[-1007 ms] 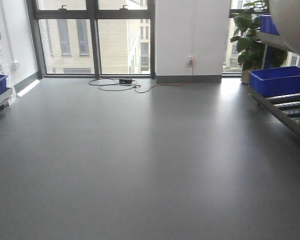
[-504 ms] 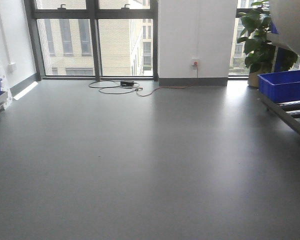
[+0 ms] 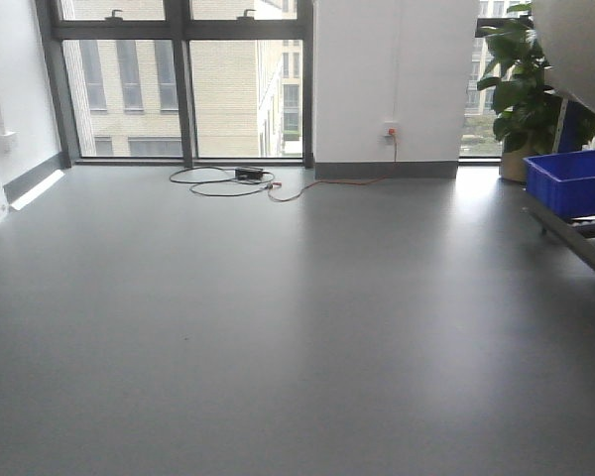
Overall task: Move white bin to right shelf second layer
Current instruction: 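Drive toward the windows with the bin held in the right gripper, then turn toward the roller shelf rack and approach its blue bins, then drive up to the rack's second roller layer holding the white bin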
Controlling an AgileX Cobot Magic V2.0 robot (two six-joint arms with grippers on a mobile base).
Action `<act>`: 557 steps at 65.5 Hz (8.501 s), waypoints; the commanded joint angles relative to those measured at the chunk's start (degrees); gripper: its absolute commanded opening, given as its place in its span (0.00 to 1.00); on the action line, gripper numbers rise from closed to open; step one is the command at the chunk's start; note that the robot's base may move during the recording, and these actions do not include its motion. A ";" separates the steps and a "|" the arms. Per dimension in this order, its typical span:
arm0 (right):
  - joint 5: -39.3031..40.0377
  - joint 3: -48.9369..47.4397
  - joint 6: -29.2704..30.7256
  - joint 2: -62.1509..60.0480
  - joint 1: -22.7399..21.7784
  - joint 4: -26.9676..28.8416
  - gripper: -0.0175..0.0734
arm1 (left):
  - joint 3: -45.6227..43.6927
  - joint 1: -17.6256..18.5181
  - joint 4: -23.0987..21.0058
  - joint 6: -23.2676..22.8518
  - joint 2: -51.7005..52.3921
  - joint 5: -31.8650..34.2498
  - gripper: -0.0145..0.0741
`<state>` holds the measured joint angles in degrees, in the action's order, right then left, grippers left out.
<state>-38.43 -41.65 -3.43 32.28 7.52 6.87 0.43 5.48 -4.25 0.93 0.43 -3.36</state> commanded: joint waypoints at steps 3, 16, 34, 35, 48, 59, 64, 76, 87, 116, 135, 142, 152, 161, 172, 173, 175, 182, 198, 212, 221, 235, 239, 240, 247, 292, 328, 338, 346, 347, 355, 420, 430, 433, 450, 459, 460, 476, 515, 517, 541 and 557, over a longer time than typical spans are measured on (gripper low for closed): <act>5.15 -1.67 0.23 0.35 -0.27 0.47 0.25 | 2.11 0.32 -0.53 -0.56 0.18 4.93 0.26; 5.15 -1.67 0.23 0.35 -0.27 0.47 0.25 | 2.11 0.32 -0.53 -0.56 0.18 4.93 0.26; 5.15 -1.67 0.23 0.35 -0.27 0.47 0.25 | 2.11 0.32 -0.53 -0.56 0.18 4.93 0.26; 5.15 -1.67 0.23 0.35 -0.27 0.47 0.25 | 2.11 0.32 -0.53 -0.56 0.18 4.93 0.26; 5.15 -1.67 0.23 0.35 -0.27 0.47 0.25 | 2.11 0.32 -0.53 -0.56 0.18 4.93 0.26; 5.15 -1.67 0.23 0.35 -0.27 0.47 0.25 | 2.11 0.32 -0.53 -0.56 0.18 4.93 0.26; 5.15 -1.67 0.23 0.35 -0.27 0.47 0.25 | 2.11 0.32 -0.53 -0.56 0.18 4.93 0.26; 5.15 -1.67 0.23 0.35 -0.27 0.47 0.25 | 2.11 0.32 -0.53 -0.56 0.18 4.93 0.26; 5.15 -1.67 0.23 0.35 -0.27 0.47 0.25 | 2.11 0.32 -0.53 -0.56 0.18 4.93 0.26; 5.15 -1.67 0.23 0.35 -0.27 0.47 0.25 | 2.11 0.32 -0.53 -0.56 0.18 4.93 0.26; 5.15 -1.67 0.23 0.35 -0.27 0.47 0.25 | 2.11 0.32 -0.53 -0.56 0.18 4.93 0.26; 5.15 -1.67 0.23 0.35 -0.27 0.47 0.25 | 2.11 0.32 -0.53 -0.56 0.18 4.93 0.26; 5.15 -1.67 0.23 0.35 -0.27 0.47 0.25 | 2.11 0.32 -0.53 -0.56 0.18 4.93 0.26; 5.15 -1.67 0.23 0.35 -0.27 0.47 0.25 | 2.11 0.32 -0.53 -0.56 0.18 4.93 0.26; 5.15 -1.67 0.23 0.35 -0.27 0.47 0.25 | 2.11 0.32 -0.53 -0.56 0.18 4.93 0.26; 5.15 -1.67 0.23 0.35 -0.27 0.47 0.25 | 2.11 0.32 -0.53 -0.56 0.18 4.93 0.26; 5.15 -1.67 0.23 0.35 -0.27 0.47 0.25 | 2.11 0.32 -0.53 -0.56 0.18 4.93 0.26; 5.15 -1.67 0.23 0.35 -0.27 0.47 0.25 | 2.11 0.32 -0.53 -0.56 0.18 4.93 0.26; 5.15 -1.67 0.23 0.35 -0.27 0.47 0.25 | 2.11 0.32 -0.53 -0.56 0.18 4.93 0.26; 5.15 -1.67 0.23 0.35 -0.27 0.47 0.25 | 2.11 0.32 -0.53 -0.56 0.18 4.93 0.26; 5.15 -1.67 0.23 0.35 -0.27 0.47 0.25 | 2.11 0.32 -0.53 -0.56 0.18 4.93 0.26; 5.15 -1.67 0.23 0.35 -0.27 0.47 0.25 | 2.11 0.32 -0.53 -0.56 0.18 4.93 0.26; 5.15 -1.67 0.23 0.35 -0.27 0.47 0.25 | 2.11 0.32 -0.53 -0.56 0.18 4.93 0.26; 5.15 -1.67 0.23 0.35 -0.27 0.47 0.25 | 2.11 0.32 -0.53 -0.56 0.18 4.93 0.26; 5.15 -1.67 0.23 0.35 -0.27 0.47 0.25 | 2.11 0.32 -0.53 -0.56 0.18 4.93 0.26; 5.15 -1.67 0.23 0.26 -0.27 0.47 0.25 | 2.11 0.32 -0.53 -0.56 0.18 4.93 0.26; 5.15 -1.67 0.23 0.26 -0.27 0.47 0.25 | 2.11 0.32 -0.53 -0.56 0.18 4.93 0.26; 5.15 -1.67 0.23 0.26 -0.27 0.47 0.25 | 2.11 0.32 -0.53 -0.56 0.18 4.93 0.26; 5.15 -1.67 0.23 0.26 -0.27 0.47 0.25 | 2.11 0.32 -0.53 -0.56 0.18 4.93 0.26; 5.15 -1.67 0.23 0.26 -0.27 0.47 0.25 | 2.11 0.32 -0.53 -0.56 0.18 4.93 0.26; 5.15 -1.67 0.23 0.26 -0.27 0.47 0.25 | 2.11 0.32 -0.53 -0.56 0.18 4.93 0.26; 5.15 -1.67 0.23 0.36 -0.27 0.47 0.25 | 2.11 0.32 -0.53 -0.56 0.18 4.93 0.26; 5.15 -1.67 0.23 0.36 -0.27 0.47 0.25 | 2.11 0.32 -0.53 -0.56 0.18 4.93 0.26; 5.15 -1.67 0.23 0.36 -0.27 0.47 0.25 | 2.11 0.32 -0.53 -0.56 0.18 4.93 0.26; 5.15 -1.67 0.23 0.36 -0.27 0.47 0.25 | 2.11 0.32 -0.53 -0.56 0.18 4.93 0.26; 5.15 -1.67 0.23 0.36 -0.27 0.47 0.25 | 2.11 0.32 -0.53 -0.56 0.18 4.93 0.26; 5.15 -1.67 0.23 0.36 -0.27 0.47 0.25 | 2.11 0.32 -0.53 -0.56 0.18 4.93 0.26; 5.15 -1.67 0.23 0.36 -0.27 0.47 0.25 | 2.11 0.32 -0.53 -0.56 0.18 4.93 0.26; 5.10 -1.67 0.23 0.44 -0.27 0.47 0.25 | 2.11 0.32 -0.53 -0.56 0.18 4.93 0.26; 5.10 -1.67 0.23 0.44 -0.27 0.47 0.25 | 2.11 0.32 -0.53 -0.56 0.18 4.93 0.26; 5.10 -1.67 0.23 0.44 -0.27 0.47 0.25 | 2.11 0.32 -0.53 -0.56 0.18 4.93 0.26; 5.10 -1.67 0.23 0.44 -0.27 0.47 0.25 | 2.11 0.32 -0.53 -0.56 0.18 4.93 0.26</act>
<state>-38.54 -41.65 -3.43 32.41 7.52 6.98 0.43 5.48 -4.25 0.93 0.43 -3.36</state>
